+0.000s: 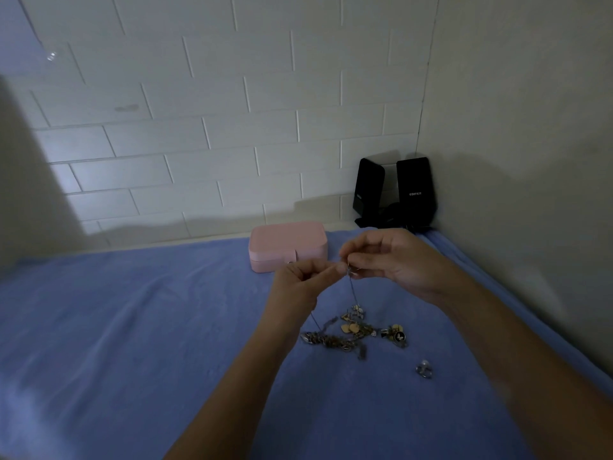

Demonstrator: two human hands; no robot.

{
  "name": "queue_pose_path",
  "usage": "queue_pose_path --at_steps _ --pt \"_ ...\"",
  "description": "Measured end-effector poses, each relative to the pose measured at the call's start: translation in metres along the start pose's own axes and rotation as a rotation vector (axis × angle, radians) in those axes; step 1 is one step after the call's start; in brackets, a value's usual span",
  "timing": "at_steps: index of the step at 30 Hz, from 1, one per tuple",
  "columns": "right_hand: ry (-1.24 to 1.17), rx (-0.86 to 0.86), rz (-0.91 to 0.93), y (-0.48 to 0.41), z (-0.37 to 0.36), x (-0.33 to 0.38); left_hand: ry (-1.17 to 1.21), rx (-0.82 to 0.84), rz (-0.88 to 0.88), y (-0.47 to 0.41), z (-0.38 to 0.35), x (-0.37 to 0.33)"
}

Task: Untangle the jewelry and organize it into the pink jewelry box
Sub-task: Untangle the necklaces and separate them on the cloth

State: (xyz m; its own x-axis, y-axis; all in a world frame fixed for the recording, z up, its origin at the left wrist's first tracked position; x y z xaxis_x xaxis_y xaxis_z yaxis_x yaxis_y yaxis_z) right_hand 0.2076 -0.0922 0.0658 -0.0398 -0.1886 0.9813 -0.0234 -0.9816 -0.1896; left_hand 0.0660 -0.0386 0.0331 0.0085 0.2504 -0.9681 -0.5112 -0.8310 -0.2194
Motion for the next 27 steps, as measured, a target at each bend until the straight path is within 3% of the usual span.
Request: queue_pose_path --at_steps 18,27 --pt "0.446 0.148 0.110 0.010 0.000 0.024 -0.153 0.038 -0.091 0.002 -0.006 -0.001" --pt "0.661 0.023 0.236 0.009 -0.010 0.024 0.087 0.124 0.065 0.002 -0.005 0.006"
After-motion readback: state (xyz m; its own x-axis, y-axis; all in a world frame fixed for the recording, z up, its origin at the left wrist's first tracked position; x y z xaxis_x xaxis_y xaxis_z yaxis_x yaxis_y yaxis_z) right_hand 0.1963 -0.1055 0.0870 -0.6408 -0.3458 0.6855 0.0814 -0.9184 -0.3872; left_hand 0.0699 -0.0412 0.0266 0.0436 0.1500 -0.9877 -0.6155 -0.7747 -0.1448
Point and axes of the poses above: each hand's wrist, its own y-axis away from the middle knuckle, its own z-axis out of the back of the hand, x = y × z, the point moved 4 cm from there along -y, towards the middle knuckle, and after that the axes turned 7 degrees about -y, right-handed, at the moved point
